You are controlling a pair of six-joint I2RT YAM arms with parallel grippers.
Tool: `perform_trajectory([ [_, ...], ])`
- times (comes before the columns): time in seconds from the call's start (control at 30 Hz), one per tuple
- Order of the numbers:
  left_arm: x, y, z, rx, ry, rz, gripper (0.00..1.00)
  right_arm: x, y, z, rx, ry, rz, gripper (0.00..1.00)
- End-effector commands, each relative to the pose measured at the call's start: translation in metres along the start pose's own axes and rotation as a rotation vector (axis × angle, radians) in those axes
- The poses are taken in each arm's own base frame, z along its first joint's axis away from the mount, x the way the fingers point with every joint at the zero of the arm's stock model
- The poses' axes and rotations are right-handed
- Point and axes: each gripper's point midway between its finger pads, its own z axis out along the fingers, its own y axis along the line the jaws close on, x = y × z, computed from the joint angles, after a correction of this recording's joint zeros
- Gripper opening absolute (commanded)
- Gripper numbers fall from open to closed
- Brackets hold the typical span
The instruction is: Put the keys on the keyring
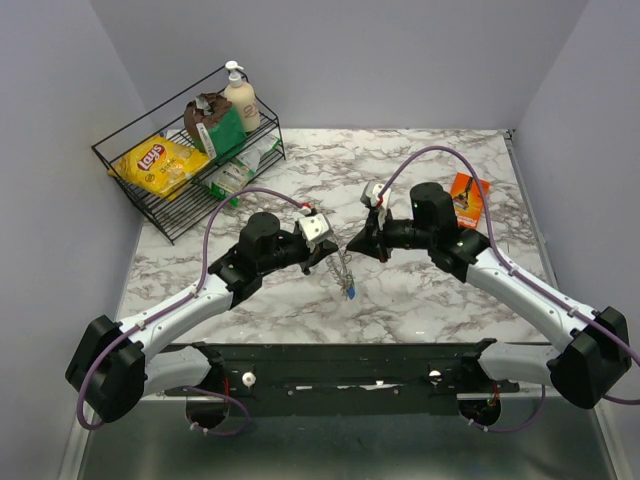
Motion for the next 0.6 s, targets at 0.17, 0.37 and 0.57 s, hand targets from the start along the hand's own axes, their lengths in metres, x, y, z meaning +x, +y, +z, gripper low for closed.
perform_trajectory([
  [0.17,-0.04,0.0035,-0.0032,-0.008,-0.106,0.04,0.0,0.0008,0.0087,0.0103,-0.065,0.001,0.01,0.0],
  [0.37,-0.0392,0.0002,-0.003,0.012,-0.103,0.043,0.0,-0.002,0.0069,0.0115,-0.058,-0.003,0.009,0.0],
  [0.57,-0.0395,-0.0024,-0.003,0.027,-0.104,0.046,0.0,-0.0051,0.0056,0.0129,-0.057,-0.006,0.012,0.0],
])
